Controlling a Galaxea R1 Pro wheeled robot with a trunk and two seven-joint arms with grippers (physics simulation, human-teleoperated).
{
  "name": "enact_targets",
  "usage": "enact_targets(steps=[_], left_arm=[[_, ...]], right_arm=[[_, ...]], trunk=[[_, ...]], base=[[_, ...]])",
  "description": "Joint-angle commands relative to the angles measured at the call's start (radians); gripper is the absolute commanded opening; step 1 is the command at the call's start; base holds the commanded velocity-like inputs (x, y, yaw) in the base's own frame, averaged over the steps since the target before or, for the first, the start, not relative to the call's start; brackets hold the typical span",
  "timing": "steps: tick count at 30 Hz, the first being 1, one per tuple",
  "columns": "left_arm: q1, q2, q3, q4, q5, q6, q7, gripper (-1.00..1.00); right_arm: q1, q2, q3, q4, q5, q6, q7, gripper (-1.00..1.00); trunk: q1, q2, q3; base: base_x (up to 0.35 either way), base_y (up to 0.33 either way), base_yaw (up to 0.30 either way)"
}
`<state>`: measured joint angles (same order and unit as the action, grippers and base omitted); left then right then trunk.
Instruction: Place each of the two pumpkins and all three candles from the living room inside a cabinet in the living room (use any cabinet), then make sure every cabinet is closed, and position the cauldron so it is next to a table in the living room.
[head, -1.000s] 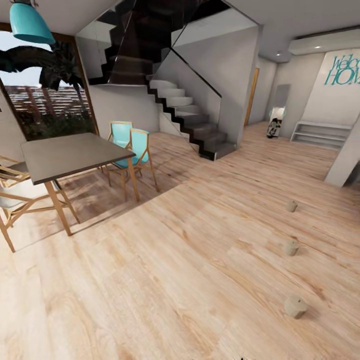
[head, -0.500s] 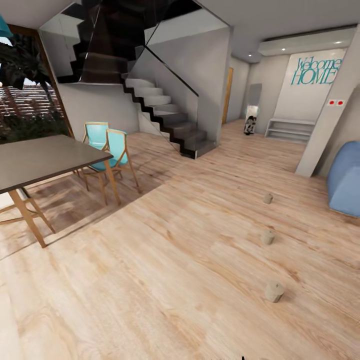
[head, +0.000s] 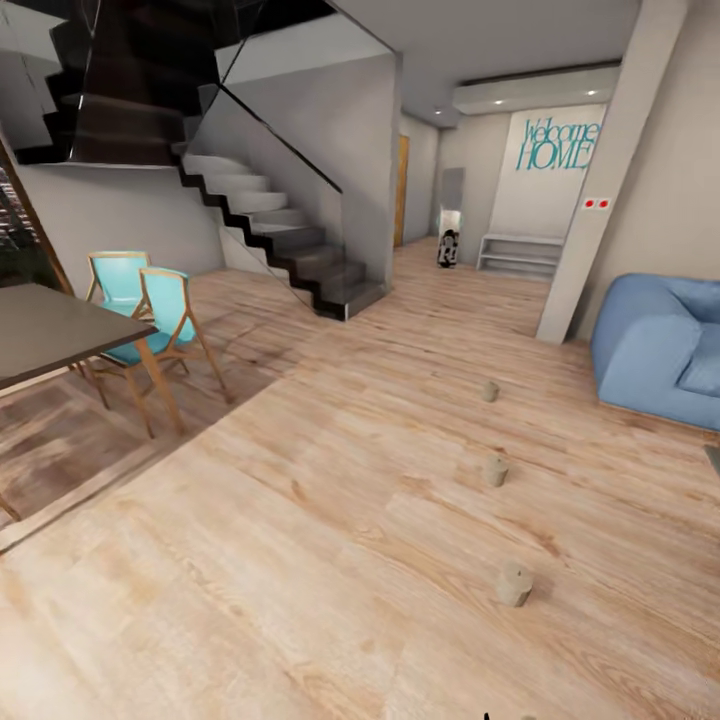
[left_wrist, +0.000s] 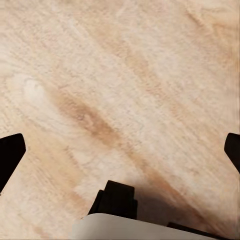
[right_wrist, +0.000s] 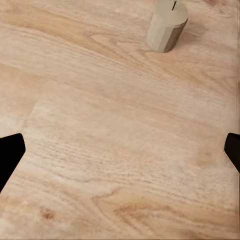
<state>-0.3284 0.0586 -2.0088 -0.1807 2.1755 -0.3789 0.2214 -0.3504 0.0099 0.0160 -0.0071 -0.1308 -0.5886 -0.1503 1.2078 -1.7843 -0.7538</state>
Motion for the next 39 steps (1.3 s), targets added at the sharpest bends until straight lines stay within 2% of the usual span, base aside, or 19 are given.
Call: enact_targets(steps=[1, 21, 36, 39], left_arm=[[-0.001, 0.001, -0.008, -0.005, 0.003, -0.006, 0.009, 1.00], [-0.001, 0.001, -0.008, -0.005, 0.004, -0.007, 0.008, 1.00], [-0.001, 0.003, -0.008, -0.005, 0.004, -0.008, 0.009, 1.00], [-0.001, 0.000, -0.008, -0.005, 0.003, -0.008, 0.009, 1.00]], right_arm=[[-0.001, 0.001, 0.002, 0.001, -0.007, -0.004, 0.000, 1.00], [-0.001, 0.001, 0.001, -0.001, -0.007, -0.007, 0.000, 1.00], [-0.001, -0.001, 0.002, -0.001, -0.006, -0.009, 0.000, 1.00], [-0.001, 0.000, 0.007, -0.001, -0.003, -0.010, 0.000, 1.00]], trunk=[[0.001, 0.000, -0.001], [0.001, 0.000, -0.002], [0.001, 0.000, -0.002], [0.001, 0.000, -0.001]], base=[[0.329, 0.000, -0.298], [0.332, 0.042, -0.293], [0.333, 0.003, -0.027], [0.051, 0.000, -0.092]])
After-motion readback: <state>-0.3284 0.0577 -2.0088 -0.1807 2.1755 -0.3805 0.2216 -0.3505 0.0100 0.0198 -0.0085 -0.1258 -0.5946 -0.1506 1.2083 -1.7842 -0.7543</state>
